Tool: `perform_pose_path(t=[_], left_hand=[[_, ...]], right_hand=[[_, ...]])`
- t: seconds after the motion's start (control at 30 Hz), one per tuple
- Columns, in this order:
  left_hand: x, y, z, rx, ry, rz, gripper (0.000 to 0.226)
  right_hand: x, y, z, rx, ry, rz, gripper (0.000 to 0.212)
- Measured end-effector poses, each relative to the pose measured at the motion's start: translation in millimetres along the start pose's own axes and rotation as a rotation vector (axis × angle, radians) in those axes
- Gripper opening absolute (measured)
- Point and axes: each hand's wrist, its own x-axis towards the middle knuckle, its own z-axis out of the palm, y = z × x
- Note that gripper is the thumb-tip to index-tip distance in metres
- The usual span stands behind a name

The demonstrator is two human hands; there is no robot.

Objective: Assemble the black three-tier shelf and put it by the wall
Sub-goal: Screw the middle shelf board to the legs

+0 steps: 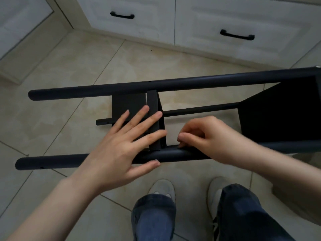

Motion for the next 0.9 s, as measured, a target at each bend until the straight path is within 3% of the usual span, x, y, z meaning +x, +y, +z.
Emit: perform_pose_path(t=[0.17, 0.5, 0.67, 0.9], left_hand=[[1, 0, 0, -0.101, 0.025, -0.012, 0.062], [2, 2, -1, -0.128, 0.002, -0.041, 0.076], [3, 1, -2, -0.108, -0.046, -0.036, 0.075], [2, 2, -1, -0.183, 0.023, -0.028, 0.068]], right_hand=[[18, 4, -11, 0.026, -0.181, 0.062, 0.016], [49, 2, -2, 0.208, -0.334, 0.190, 0.015], [56, 6, 4, 0.387, -0.347, 0.222, 0.007], [62, 10, 3, 0.518, -0.462, 0.276, 0.009]])
